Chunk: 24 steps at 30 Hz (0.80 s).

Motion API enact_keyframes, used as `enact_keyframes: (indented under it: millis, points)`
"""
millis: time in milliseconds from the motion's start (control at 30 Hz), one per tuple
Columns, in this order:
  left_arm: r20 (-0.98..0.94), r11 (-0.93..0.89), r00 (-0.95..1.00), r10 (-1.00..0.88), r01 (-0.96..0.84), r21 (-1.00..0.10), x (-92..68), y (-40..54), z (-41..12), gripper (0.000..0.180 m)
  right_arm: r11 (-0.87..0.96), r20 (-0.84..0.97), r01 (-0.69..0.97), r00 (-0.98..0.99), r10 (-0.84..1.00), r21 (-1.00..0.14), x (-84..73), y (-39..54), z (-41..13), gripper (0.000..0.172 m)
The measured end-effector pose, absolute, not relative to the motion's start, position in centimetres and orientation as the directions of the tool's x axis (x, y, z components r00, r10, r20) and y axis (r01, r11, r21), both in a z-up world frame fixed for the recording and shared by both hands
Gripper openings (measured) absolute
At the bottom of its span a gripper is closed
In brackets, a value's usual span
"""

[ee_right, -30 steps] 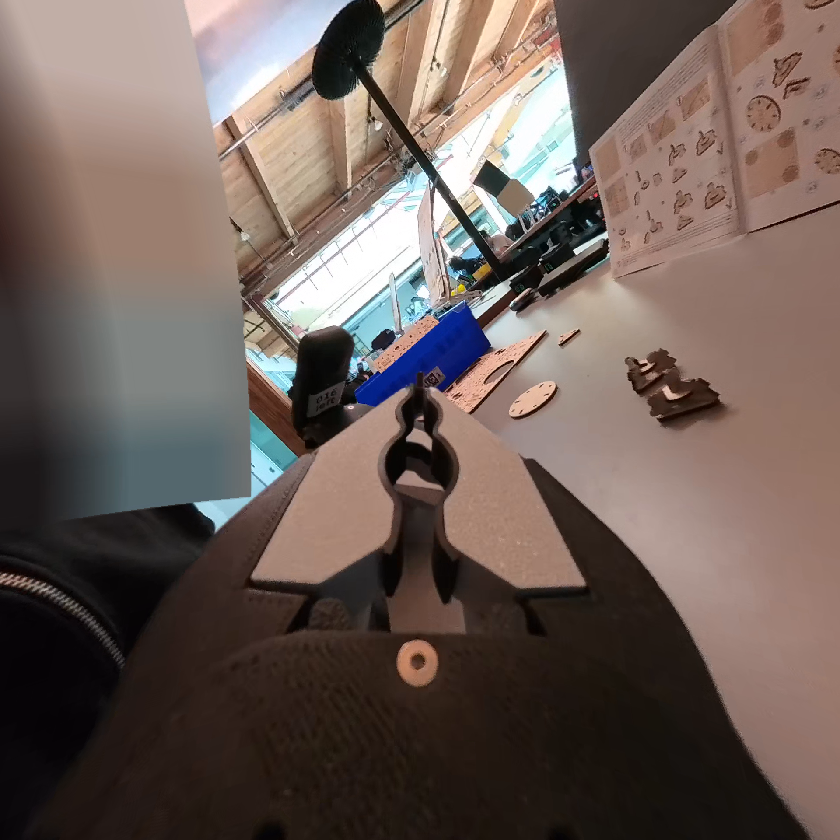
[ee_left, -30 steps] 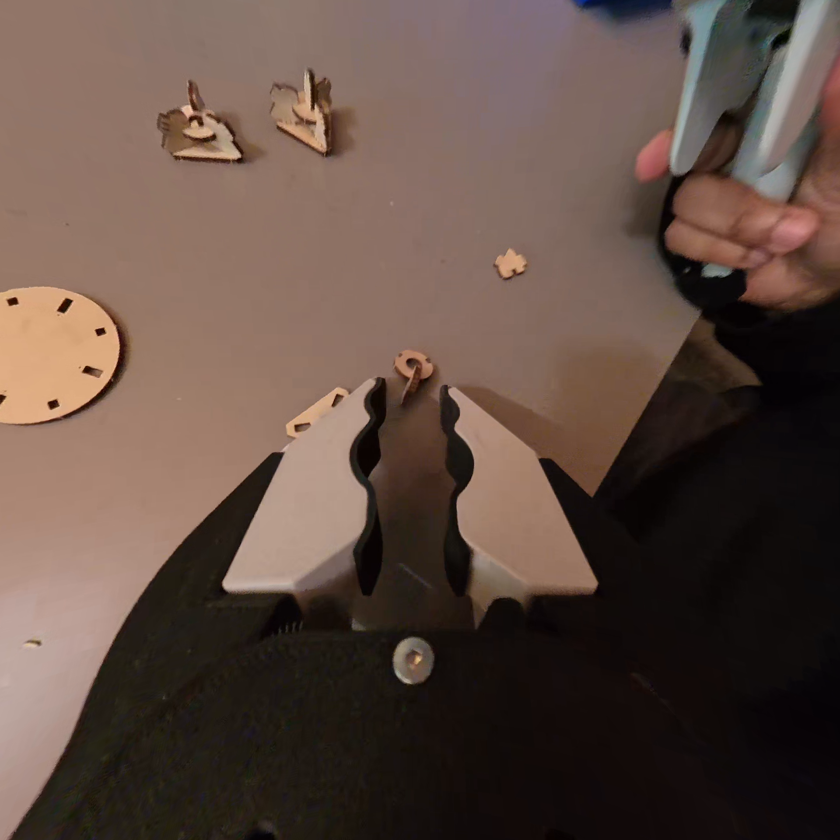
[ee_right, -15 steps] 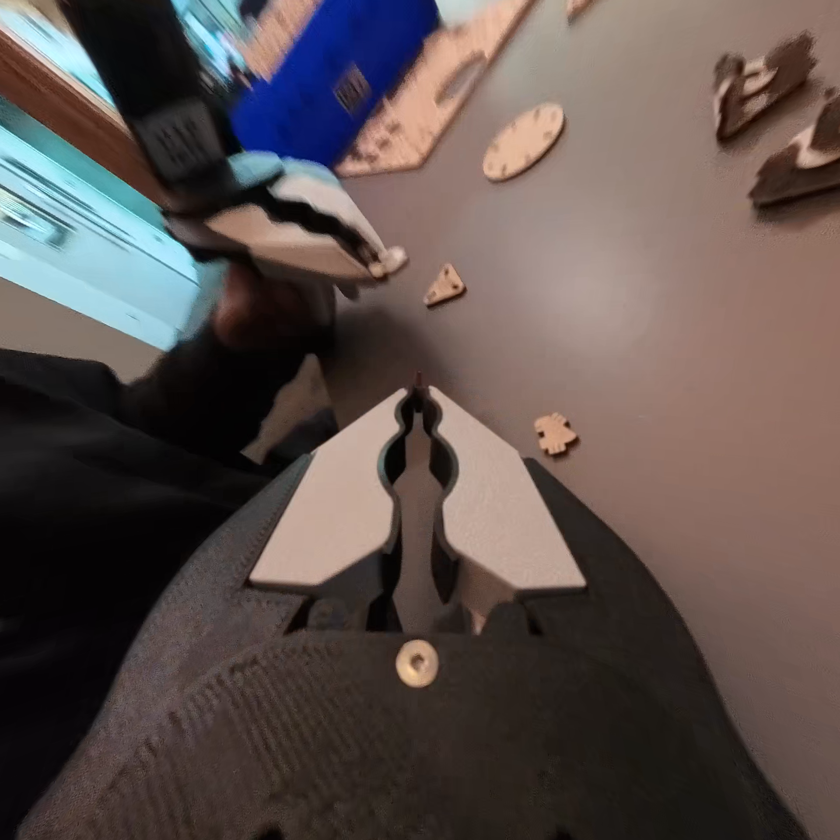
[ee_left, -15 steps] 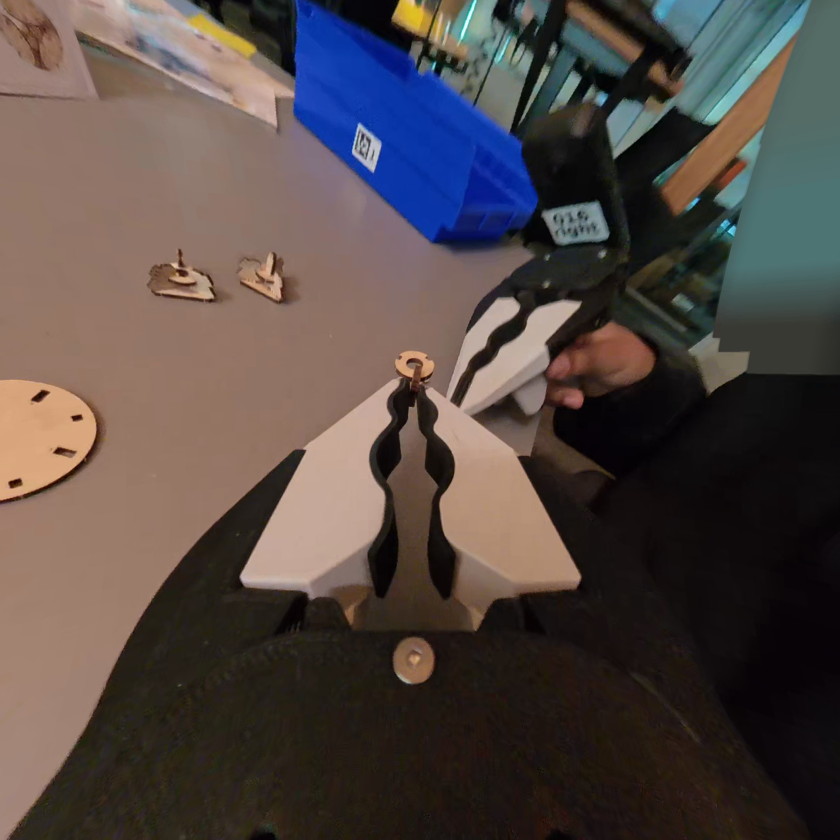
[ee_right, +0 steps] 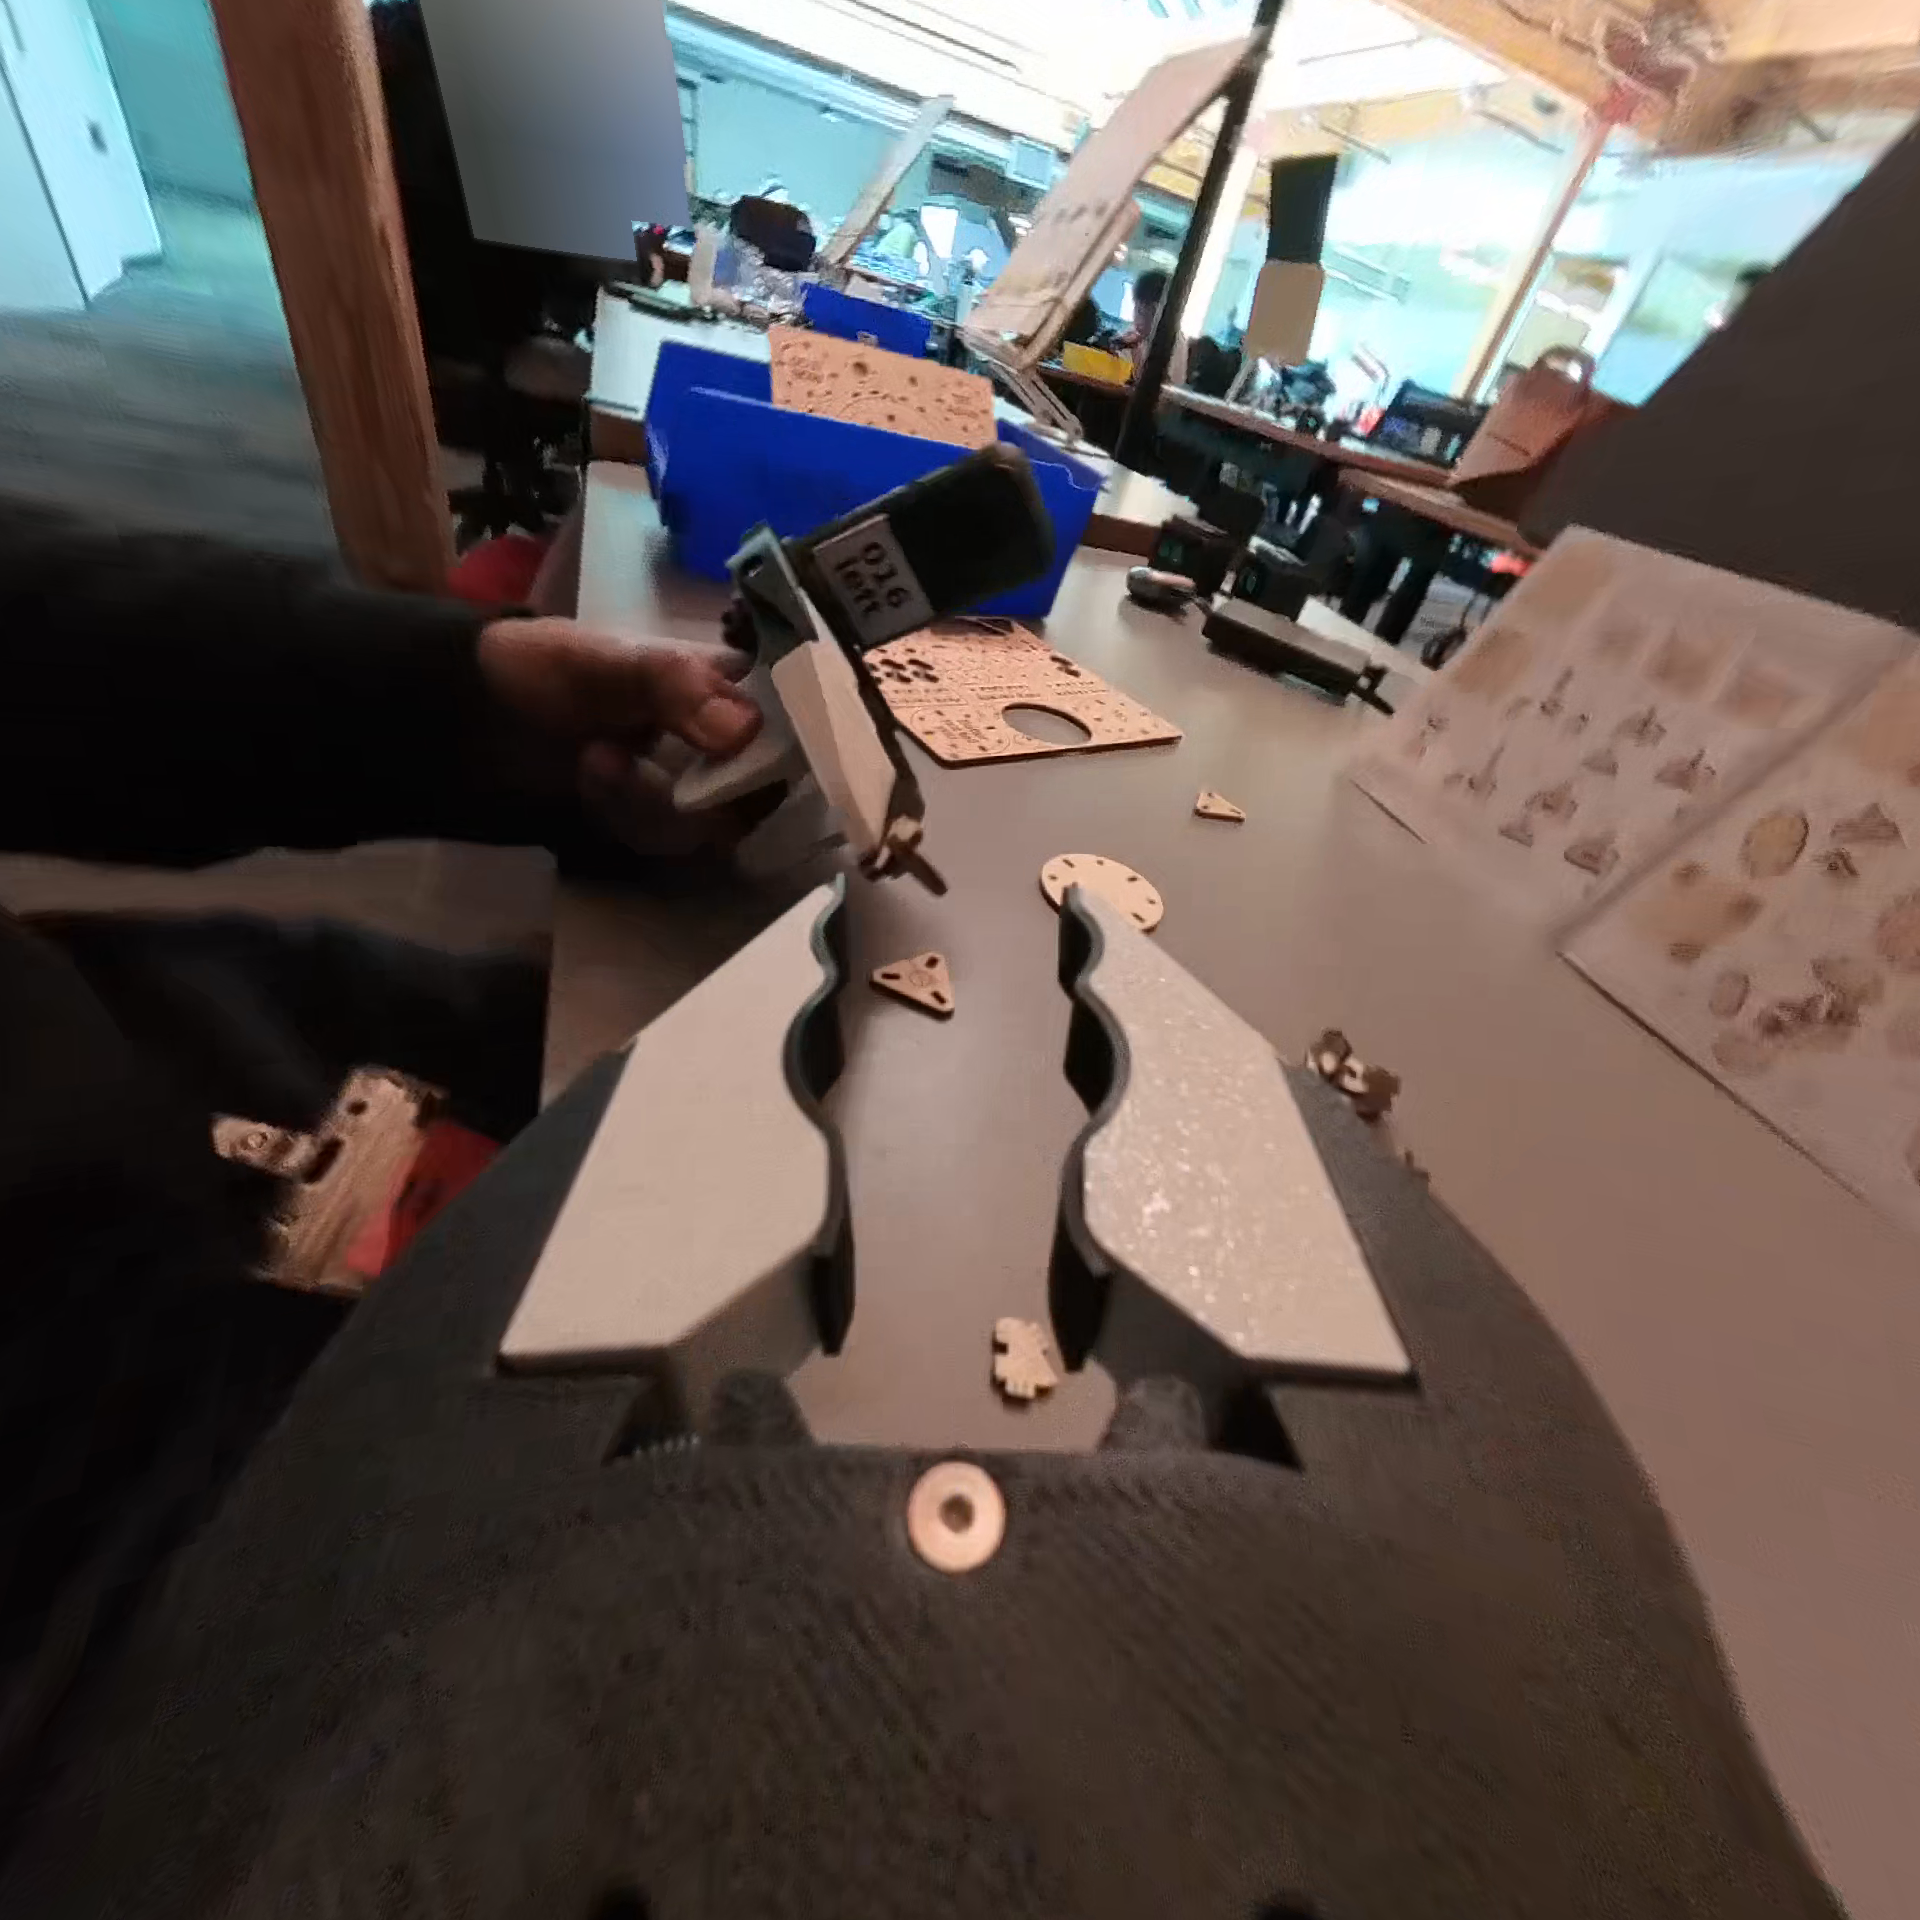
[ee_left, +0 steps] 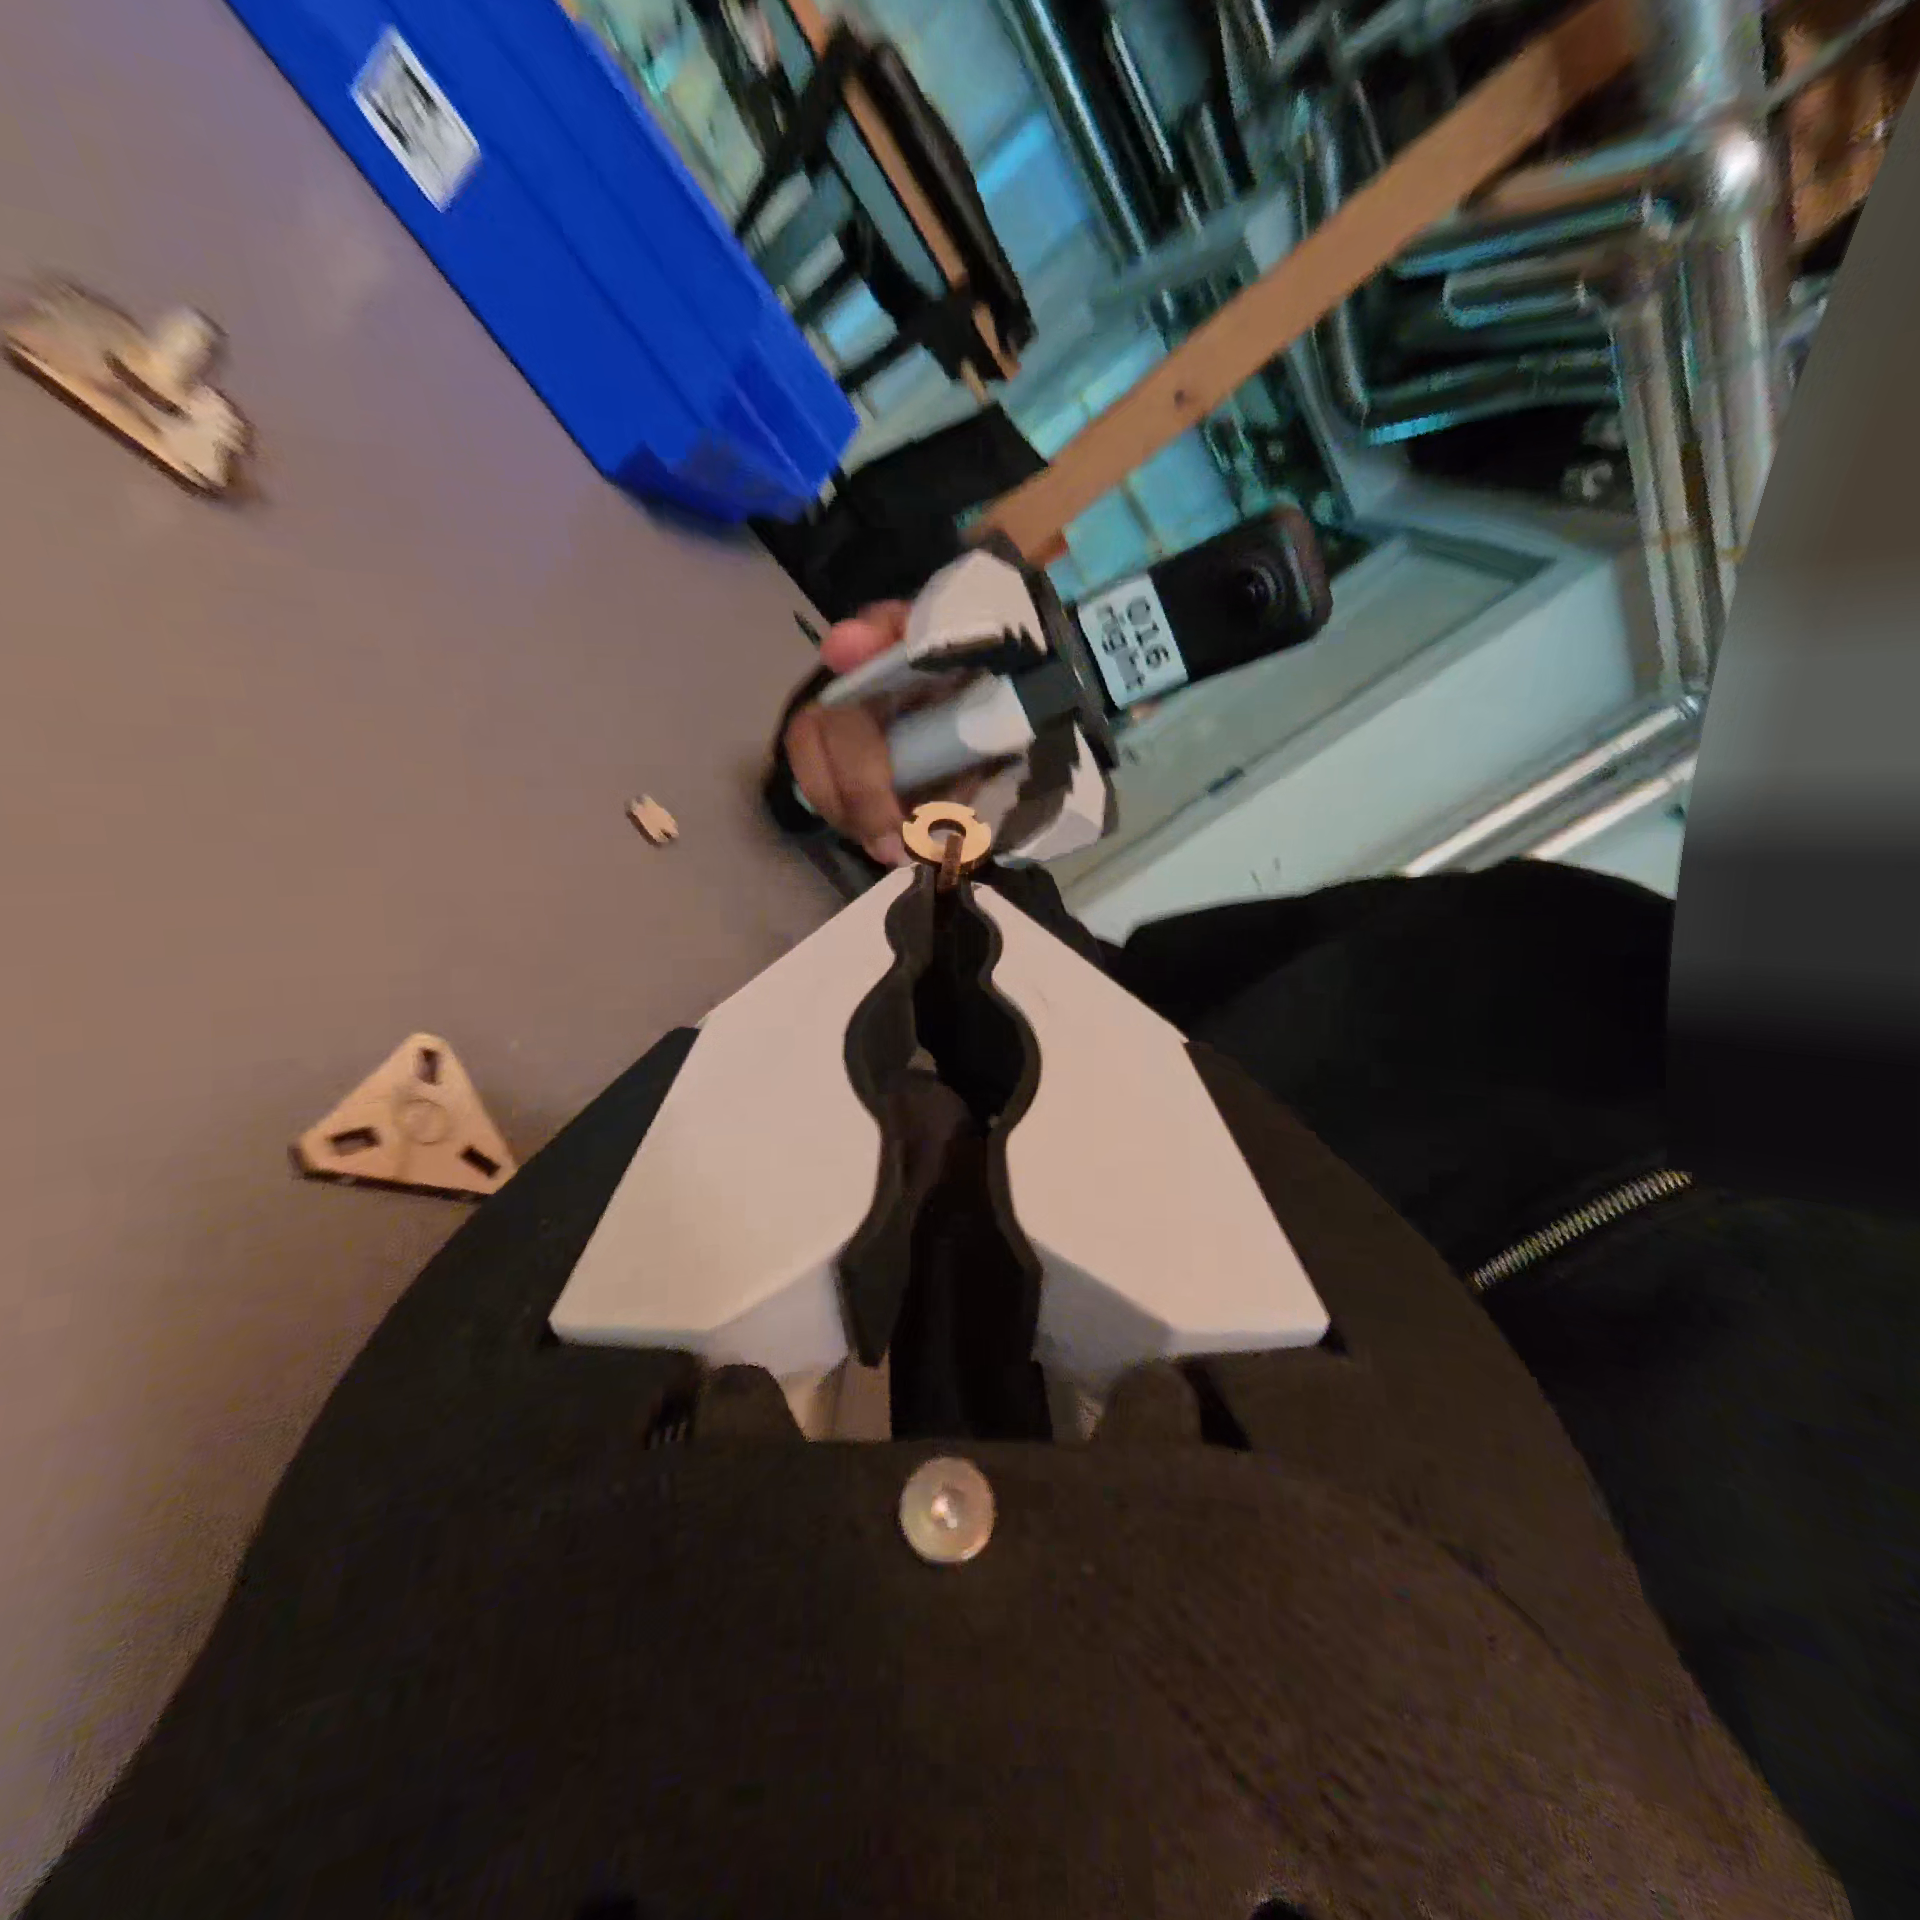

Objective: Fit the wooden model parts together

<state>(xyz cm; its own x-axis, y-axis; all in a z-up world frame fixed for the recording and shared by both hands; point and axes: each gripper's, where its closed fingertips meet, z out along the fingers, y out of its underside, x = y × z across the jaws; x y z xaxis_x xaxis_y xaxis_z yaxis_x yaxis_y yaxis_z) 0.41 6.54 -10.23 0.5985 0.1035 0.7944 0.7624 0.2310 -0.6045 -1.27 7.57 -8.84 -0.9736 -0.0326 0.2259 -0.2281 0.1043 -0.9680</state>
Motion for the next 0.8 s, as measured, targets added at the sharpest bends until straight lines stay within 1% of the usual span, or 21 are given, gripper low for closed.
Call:
enact_keyframes:
  millis: [67, 133, 200, 300, 400, 500, 700, 800]
  points:
    - [0.805, 0.176, 0.589, 0.077, 0.786, -0.592, 1.2, 7.3, -10.5, 0.003, 0.086, 0.195, -0.202, -0.977, -0.089, -0.976, -0.6, 7.3, -8.7, 0.038]
    - [0.805, 0.184, 0.589, 0.074, 0.785, -0.592, 1.3, 7.2, -10.5, 0.002, 0.048, 0.154, -0.162, -0.978, -0.141, -0.986, 0.0, 7.5, -8.2, 0.038]
    - [0.81, 0.196, 0.586, 0.041, 0.79, -0.581, 1.6, 7.0, -10.1, 0.002, 0.031, 0.151, -0.159, -0.974, -0.17, -0.987, 0.4, 7.8, -8.1, 0.034]
    - [0.81, 0.195, 0.587, 0.026, 0.791, -0.579, 1.8, 7.0, -10.0, 0.0, 0.036, 0.18, -0.191, -0.964, -0.197, -0.981, 1.0, 7.8, -8.3, 0.025]
    - [0.813, 0.17, 0.583, 0.019, 0.799, -0.577, 2.1, 7.3, -10.2, 0.0, 0.068, 0.255, -0.271, -0.95, -0.179, -0.96, 1.2, 7.4, -9.0, 0.023]
    - [0.83, 0.147, 0.558, 0.001, 0.821, -0.552, 2.4, 7.5, -10.4, 0.002, 0.083, 0.312, -0.33, -0.933, -0.178, -0.94, 1.6, 7.1, -9.5, 0.02]
    - [0.837, 0.151, 0.547, -0.01, 0.829, -0.539, 2.4, 7.4, -10.3, 0.002, 0.075, 0.316, -0.336, -0.928, -0.199, -0.939, 1.9, 7.3, -9.5, 0.008]
    - [0.839, 0.141, 0.544, -0.015, 0.832, -0.536, 2.5, 7.5, -10.4, 0.0, 0.084, 0.319, -0.341, -0.926, -0.202, -0.936, 1.9, 7.2, -9.7, 0.007]
